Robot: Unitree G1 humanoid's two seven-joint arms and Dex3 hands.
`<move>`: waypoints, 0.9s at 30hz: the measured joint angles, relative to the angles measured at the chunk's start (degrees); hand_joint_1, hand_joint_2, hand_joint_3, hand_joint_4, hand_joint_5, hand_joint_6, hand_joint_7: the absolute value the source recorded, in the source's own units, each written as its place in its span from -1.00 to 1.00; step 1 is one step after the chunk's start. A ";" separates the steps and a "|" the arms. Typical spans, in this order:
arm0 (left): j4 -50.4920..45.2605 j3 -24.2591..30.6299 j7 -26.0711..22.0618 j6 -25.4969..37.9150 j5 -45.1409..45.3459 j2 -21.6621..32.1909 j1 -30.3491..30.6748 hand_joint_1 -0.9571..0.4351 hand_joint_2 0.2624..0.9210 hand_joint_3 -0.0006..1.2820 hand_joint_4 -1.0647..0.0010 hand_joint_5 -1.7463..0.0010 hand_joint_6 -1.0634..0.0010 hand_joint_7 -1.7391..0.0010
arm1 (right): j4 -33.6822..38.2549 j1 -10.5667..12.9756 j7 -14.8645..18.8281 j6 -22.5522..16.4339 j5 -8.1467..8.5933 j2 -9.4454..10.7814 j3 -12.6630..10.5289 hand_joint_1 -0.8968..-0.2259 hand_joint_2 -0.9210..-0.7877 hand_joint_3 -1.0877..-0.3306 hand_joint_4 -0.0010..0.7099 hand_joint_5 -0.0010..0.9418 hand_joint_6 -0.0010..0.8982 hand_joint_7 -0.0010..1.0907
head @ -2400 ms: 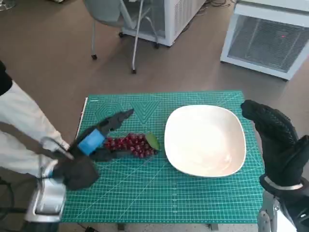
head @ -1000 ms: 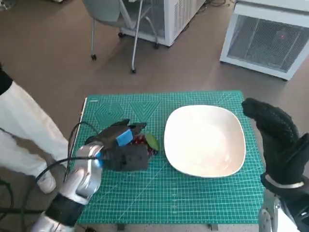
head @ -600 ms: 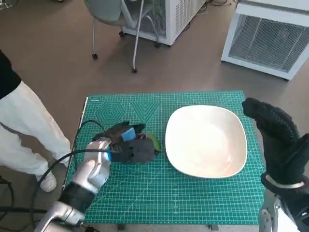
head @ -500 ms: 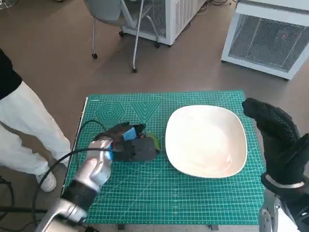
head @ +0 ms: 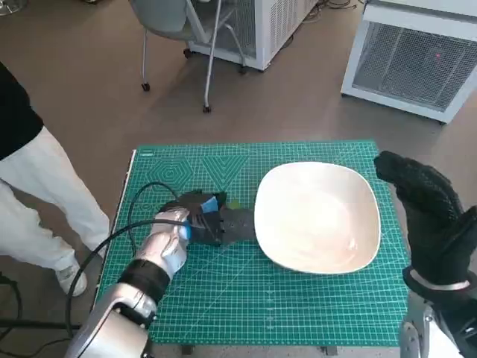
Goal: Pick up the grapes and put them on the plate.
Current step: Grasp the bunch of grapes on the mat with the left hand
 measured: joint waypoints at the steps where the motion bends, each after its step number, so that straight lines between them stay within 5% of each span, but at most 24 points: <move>1: 0.52 0.00 0.26 -0.21 -0.08 -0.12 -0.13 -0.10 0.43 -1.00 0.95 0.99 0.62 1.00 | 0.00 0.01 0.00 0.00 0.00 0.00 -0.01 0.14 -1.00 0.12 0.01 -1.00 -1.00 0.20; 15: 4.01 -0.17 2.52 -1.46 -0.40 -0.90 -1.41 0.02 0.44 -1.00 0.83 0.98 0.60 0.99 | -0.09 0.08 0.00 0.31 0.07 -0.14 -0.05 0.15 -1.00 0.10 0.00 -1.00 -1.00 0.20; 20: 4.44 -0.45 3.25 -1.76 -0.33 -0.92 -1.58 0.15 0.49 -0.99 0.51 0.92 0.49 0.97 | -0.10 0.08 0.00 0.32 0.03 -0.14 -0.05 0.15 -1.00 0.10 -0.01 -1.00 -1.00 0.20; 23: 4.67 -0.75 4.51 -2.24 -0.15 -0.90 -1.61 0.49 0.56 -0.85 0.02 0.40 0.35 0.96 | -0.09 0.08 -0.01 0.31 -0.01 -0.14 -0.05 0.16 -1.00 0.10 -0.01 -1.00 -1.00 0.20; 27: 4.94 -1.58 7.33 -3.16 0.45 -0.79 -1.61 0.87 -0.02 0.06 -0.14 -0.47 0.03 0.94 | -0.08 0.08 -0.01 0.27 -0.06 -0.14 -0.05 0.16 -1.00 0.10 -0.01 -1.00 -1.00 0.20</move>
